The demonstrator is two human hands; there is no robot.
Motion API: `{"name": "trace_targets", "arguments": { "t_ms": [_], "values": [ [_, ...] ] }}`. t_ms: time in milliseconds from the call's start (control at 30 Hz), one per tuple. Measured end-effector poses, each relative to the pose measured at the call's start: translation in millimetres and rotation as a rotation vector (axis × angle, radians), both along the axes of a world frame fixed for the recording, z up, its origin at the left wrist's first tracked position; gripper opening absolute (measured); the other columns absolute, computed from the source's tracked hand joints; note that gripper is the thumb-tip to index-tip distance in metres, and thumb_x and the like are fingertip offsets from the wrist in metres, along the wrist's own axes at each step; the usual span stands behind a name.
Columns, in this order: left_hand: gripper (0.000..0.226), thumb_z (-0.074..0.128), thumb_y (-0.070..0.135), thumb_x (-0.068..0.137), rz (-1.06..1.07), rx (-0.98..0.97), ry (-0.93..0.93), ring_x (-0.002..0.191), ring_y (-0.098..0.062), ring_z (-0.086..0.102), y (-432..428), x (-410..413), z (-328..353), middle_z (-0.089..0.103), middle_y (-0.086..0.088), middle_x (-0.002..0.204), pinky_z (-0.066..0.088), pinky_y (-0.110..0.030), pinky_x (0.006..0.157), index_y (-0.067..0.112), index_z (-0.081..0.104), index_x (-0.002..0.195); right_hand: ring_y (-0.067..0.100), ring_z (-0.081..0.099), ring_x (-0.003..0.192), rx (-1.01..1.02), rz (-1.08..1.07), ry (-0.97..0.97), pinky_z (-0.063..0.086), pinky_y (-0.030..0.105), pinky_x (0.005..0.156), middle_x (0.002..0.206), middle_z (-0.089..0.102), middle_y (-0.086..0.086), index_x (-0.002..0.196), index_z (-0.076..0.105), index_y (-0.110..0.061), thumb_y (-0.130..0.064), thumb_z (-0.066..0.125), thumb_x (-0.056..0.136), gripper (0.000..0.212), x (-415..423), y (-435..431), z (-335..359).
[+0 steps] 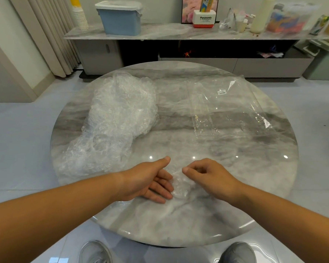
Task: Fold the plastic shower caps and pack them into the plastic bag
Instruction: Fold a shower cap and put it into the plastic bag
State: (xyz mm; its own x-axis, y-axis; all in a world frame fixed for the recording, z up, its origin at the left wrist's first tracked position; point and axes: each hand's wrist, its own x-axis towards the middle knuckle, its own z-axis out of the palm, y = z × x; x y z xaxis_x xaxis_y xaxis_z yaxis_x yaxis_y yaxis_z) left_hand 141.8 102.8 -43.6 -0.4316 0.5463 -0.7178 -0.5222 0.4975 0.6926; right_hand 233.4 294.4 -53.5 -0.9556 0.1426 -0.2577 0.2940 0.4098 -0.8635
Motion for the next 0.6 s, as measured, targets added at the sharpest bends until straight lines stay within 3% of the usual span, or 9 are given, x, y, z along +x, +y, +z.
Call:
{"name": "trace_targets", "arguments": {
  "t_ms": [100, 200, 300, 433, 533, 600],
  "values": [
    [0.070, 0.043, 0.063, 0.097, -0.039, 0.015, 0.051, 0.091, -0.030, 0.073, -0.5, -0.2, -4.6, 0.070, -0.018, 0.104, 0.059, -0.045, 0.091, -0.001, 0.061, 0.123, 0.008, 0.046, 0.058, -0.100, -0.034, -0.136, 0.042, 0.018, 0.055, 0.060, 0.051, -0.007, 0.088, 0.077, -0.012, -0.035, 0.069, 0.094, 0.026, -3.7, -1.1, 3.6],
    [0.067, 0.040, 0.060, 0.099, -0.085, 0.037, 0.101, 0.096, -0.029, 0.073, -1.0, 0.5, -6.3, 0.071, -0.015, 0.111, 0.059, -0.042, 0.090, 0.003, 0.063, 0.125, 0.013, 0.053, 0.066, -0.190, -0.029, -0.202, 0.049, 0.028, 0.067, 0.068, 0.056, 0.000, 0.087, 0.081, -0.017, -0.035, 0.070, 0.093, 0.022, -5.5, -1.0, 3.2],
    [0.056, 0.043, 0.054, 0.101, -0.096, 0.063, 0.143, 0.103, -0.028, 0.072, 0.0, 1.9, -7.8, 0.070, -0.014, 0.117, 0.060, -0.039, 0.085, 0.010, 0.066, 0.126, 0.010, 0.051, 0.058, -0.119, 0.006, -0.246, 0.043, 0.023, 0.058, 0.063, 0.053, 0.001, 0.084, 0.080, -0.014, -0.039, 0.068, 0.095, 0.030, -1.6, -1.3, 3.5],
    [0.033, 0.064, 0.039, 0.096, 0.013, 0.073, 0.236, 0.094, -0.023, 0.071, 7.8, 1.7, -6.9, 0.071, -0.011, 0.104, 0.060, -0.043, 0.088, 0.009, 0.073, 0.106, 0.007, 0.041, 0.047, -0.078, -0.082, -0.093, 0.037, 0.018, 0.048, 0.053, 0.048, -0.006, 0.080, 0.073, 0.000, -0.030, 0.069, 0.095, 0.034, 1.4, 4.8, 1.1],
    [0.026, 0.072, 0.034, 0.091, 0.131, 0.142, 0.159, 0.089, -0.020, 0.070, 21.3, -1.5, -1.2, 0.071, -0.010, 0.096, 0.059, -0.038, 0.086, 0.009, 0.067, 0.097, 0.014, 0.051, 0.057, -0.081, -0.038, 0.025, 0.045, 0.027, 0.059, 0.065, 0.064, 0.007, 0.082, 0.078, -0.014, -0.030, 0.071, 0.093, 0.020, 1.5, 10.1, 6.7],
    [0.023, 0.075, 0.030, 0.089, 0.177, 0.188, 0.082, 0.088, -0.024, 0.072, 32.7, -3.7, 3.1, 0.072, -0.013, 0.097, 0.059, -0.039, 0.087, 0.010, 0.065, 0.096, 0.032, 0.065, 0.074, -0.078, -0.014, 0.074, 0.055, 0.038, 0.072, 0.084, 0.074, 0.014, 0.085, 0.080, -0.024, -0.030, 0.075, 0.090, 0.009, 0.9, 14.5, 9.8]
  ]
}}
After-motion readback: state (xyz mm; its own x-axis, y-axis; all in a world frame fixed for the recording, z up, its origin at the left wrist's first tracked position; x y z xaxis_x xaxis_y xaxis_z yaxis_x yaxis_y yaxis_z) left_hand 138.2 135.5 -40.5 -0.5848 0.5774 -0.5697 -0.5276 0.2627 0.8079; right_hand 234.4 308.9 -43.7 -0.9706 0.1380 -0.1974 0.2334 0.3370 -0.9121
